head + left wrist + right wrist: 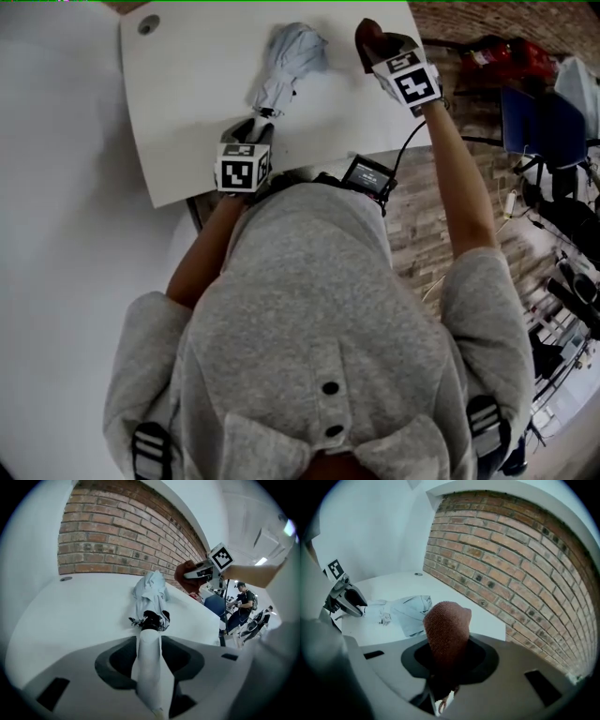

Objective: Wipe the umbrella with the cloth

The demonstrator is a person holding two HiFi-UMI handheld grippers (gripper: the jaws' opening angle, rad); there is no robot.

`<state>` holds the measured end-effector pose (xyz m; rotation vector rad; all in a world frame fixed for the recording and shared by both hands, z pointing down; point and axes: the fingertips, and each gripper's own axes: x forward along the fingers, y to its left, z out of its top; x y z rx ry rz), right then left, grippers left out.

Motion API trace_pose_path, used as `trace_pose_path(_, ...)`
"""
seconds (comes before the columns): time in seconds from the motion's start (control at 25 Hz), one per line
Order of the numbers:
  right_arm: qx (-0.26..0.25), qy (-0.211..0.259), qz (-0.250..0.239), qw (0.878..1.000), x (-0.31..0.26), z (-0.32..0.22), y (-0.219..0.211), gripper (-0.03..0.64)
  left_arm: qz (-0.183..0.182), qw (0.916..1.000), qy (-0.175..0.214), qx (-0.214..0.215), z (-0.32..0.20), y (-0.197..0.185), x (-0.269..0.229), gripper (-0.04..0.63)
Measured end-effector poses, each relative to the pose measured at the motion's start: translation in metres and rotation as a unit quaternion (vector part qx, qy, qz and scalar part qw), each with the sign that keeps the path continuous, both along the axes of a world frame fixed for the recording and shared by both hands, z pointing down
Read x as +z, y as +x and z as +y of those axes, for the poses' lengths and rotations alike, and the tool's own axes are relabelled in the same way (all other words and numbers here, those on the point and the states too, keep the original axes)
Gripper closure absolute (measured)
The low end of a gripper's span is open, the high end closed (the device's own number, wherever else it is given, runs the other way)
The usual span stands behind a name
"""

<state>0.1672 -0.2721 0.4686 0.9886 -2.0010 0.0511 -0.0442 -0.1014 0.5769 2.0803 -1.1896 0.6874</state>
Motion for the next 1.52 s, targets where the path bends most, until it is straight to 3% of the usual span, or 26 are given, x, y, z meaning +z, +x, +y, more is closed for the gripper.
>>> trace_pose_path(0.24, 0.042, 0.024, -0.107, 0.993, -0.042, 0.033, 0.045, 0.517, 0.003, 0.9949, 0.09, -0.046, 0.0, -0.009, -0.048, 0.437)
trace_pose_path(0.48, 0.032, 0.073, -0.174, 0.982, -0.102, 0.088, 0.081, 0.517, 0.007, 0.9779, 0.18, -0.106, 0.025, -0.016, -0.116, 0.437)
trace_pose_path(0.64, 0.032, 0.098, -0.242, 0.965, -0.145, 0.14, 0.096, 0.517, 0.0, 0.9678, 0.222, -0.12, 0.059, -0.002, -0.168, 0.439)
trace_pose_path(0.68, 0.033, 0.104, -0.263, 0.959, -0.156, 0.154, 0.099, 0.517, -0.005, 0.9642, 0.233, -0.126, 0.067, 0.003, -0.181, 0.449)
trace_pose_path(0.72, 0.035, 0.109, -0.283, 0.952, -0.165, 0.169, 0.101, 0.517, -0.012, 0.9601, 0.245, -0.135, 0.076, 0.009, -0.194, 0.548)
trace_pose_path(0.8, 0.038, 0.117, -0.319, 0.94, -0.178, 0.2, 0.102, 0.517, -0.023, 0.953, 0.264, -0.147, 0.096, 0.023, -0.216, 0.58)
trace_pose_path(0.88, 0.031, 0.123, -0.34, 0.932, -0.187, 0.23, 0.1, 0.517, -0.022, 0.9487, 0.278, -0.15, 0.117, 0.041, -0.234, 0.58)
trace_pose_path(1.12, -0.003, 0.126, -0.354, 0.927, -0.196, 0.292, 0.099, 0.517, -0.023, 0.9422, 0.296, -0.155, 0.173, 0.071, -0.259, 0.58)
trace_pose_path(1.52, -0.021, 0.139, -0.36, 0.922, -0.225, 0.335, 0.113, 0.517, -0.037, 0.9412, 0.297, -0.157, 0.222, 0.092, -0.286, 0.58)
